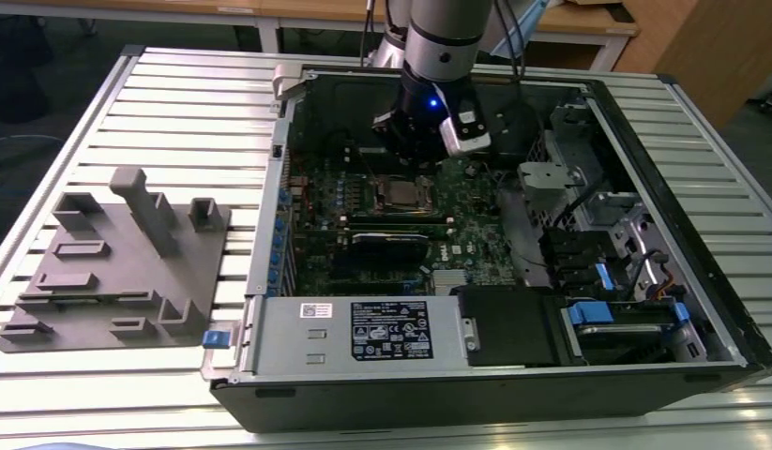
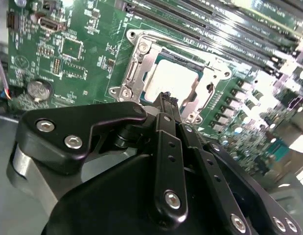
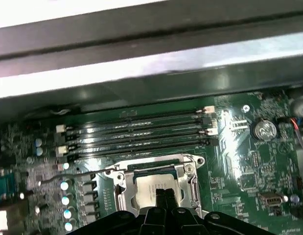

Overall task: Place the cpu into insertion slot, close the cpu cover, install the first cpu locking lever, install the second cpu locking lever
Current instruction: 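Close the cpu cover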

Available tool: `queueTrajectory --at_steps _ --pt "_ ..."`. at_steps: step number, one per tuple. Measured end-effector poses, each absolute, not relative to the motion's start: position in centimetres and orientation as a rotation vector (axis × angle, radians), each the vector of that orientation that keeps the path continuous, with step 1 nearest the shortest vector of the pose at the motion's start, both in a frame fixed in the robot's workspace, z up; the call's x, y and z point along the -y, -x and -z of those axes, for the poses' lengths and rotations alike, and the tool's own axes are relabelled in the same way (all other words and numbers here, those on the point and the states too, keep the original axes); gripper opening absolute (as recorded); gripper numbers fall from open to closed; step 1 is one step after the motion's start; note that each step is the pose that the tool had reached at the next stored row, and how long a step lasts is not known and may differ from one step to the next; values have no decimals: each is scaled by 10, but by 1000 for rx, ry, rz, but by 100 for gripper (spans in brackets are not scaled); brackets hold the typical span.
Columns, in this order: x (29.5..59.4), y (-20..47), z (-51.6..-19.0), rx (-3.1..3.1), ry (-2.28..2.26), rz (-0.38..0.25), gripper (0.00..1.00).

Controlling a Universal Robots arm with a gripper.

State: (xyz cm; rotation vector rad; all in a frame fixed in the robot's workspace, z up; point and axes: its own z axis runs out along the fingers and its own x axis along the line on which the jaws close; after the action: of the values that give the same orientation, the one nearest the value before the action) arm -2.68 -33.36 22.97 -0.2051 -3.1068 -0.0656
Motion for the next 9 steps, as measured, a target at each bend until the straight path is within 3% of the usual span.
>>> queueTrajectory --at_steps 9 --pt "334 27 -230 3114 170 67 11"
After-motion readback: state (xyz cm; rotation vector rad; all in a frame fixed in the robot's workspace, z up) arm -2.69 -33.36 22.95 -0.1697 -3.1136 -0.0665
